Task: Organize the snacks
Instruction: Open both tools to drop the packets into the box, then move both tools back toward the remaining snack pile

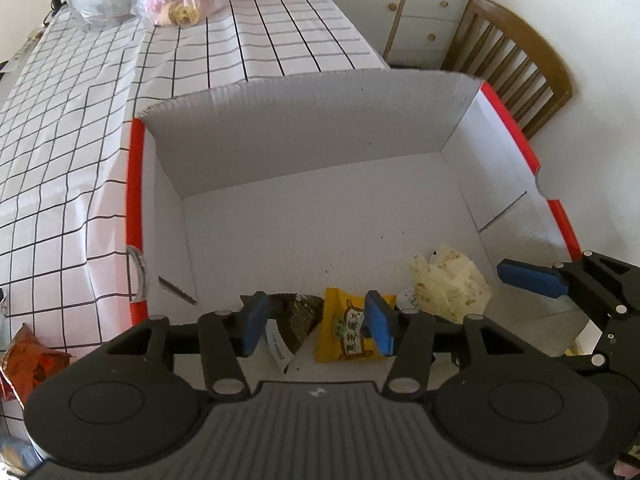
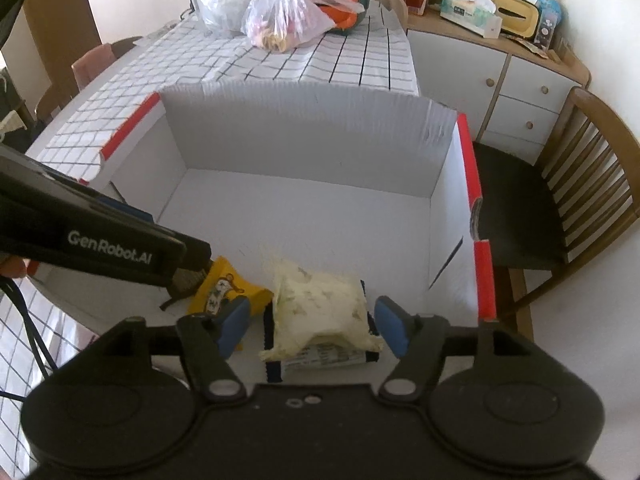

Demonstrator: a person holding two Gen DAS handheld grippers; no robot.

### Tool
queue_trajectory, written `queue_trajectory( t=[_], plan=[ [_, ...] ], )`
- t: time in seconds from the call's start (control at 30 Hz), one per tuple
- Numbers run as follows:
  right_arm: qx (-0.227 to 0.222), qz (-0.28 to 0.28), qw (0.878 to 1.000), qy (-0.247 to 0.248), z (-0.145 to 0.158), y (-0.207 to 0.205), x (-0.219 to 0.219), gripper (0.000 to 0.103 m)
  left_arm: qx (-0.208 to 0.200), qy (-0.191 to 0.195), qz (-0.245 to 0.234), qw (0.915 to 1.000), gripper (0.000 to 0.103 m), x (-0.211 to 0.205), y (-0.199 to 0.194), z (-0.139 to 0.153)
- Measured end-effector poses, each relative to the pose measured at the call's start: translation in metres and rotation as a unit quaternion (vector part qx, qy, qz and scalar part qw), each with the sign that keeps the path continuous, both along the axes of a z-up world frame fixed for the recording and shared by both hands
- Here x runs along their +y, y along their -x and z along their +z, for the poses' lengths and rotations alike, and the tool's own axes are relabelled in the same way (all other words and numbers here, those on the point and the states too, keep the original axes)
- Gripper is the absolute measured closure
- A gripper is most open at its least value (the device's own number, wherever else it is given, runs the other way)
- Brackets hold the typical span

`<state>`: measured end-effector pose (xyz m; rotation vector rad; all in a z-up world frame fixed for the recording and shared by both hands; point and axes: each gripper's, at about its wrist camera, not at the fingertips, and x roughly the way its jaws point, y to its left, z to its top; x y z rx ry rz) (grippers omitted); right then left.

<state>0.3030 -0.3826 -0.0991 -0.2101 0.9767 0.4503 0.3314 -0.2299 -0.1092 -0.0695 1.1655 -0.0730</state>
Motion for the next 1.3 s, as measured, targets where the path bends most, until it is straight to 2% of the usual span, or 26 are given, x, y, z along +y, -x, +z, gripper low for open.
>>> queue_trajectory(
  t=[0.1,0.17,0.63,0.8,0.87,0.93,1.07,1.13,1.3],
  plan=[
    [-0.006,0.000,1.000,-0.010,0.007,0.003,-0.003,0.034,-0.013,0.001,0.001,0.9999,0.047,0.002,0.006,0.008],
    [-0.012,0.000,1.000,-0.016,0.012,0.007,-0.005,0.027,-0.021,0.002,0.001,0.9998,0.046,0.003,0.011,0.014],
    [-0.053,-0.001,0.997,-0.059,0.053,0.042,-0.001,0.015,-0.099,0.005,0.003,0.9951,0.039,0.027,0.059,0.063],
    [-0.064,-0.002,0.995,-0.073,0.065,0.054,0.009,0.012,-0.128,0.014,0.002,0.9917,0.037,0.041,0.079,0.079],
    [-0.068,-0.001,0.995,-0.078,0.070,0.059,0.014,0.012,-0.142,0.014,0.002,0.9898,0.031,0.047,0.089,0.085],
    [-0.073,0.002,0.994,-0.084,0.075,0.066,0.020,0.012,-0.153,0.017,0.003,0.9880,0.031,0.054,0.097,0.090],
    [-0.087,0.008,0.992,-0.092,0.083,0.080,0.033,0.009,-0.165,0.023,0.004,0.9860,0.030,0.070,0.113,0.095],
    [-0.093,0.011,0.991,-0.097,0.087,0.087,0.040,0.002,-0.170,0.028,0.006,0.9851,0.030,0.080,0.123,0.097],
    [-0.101,0.022,0.988,-0.114,0.091,0.107,0.061,0.001,-0.182,0.033,0.012,0.9826,0.027,0.108,0.150,0.100]
  ],
)
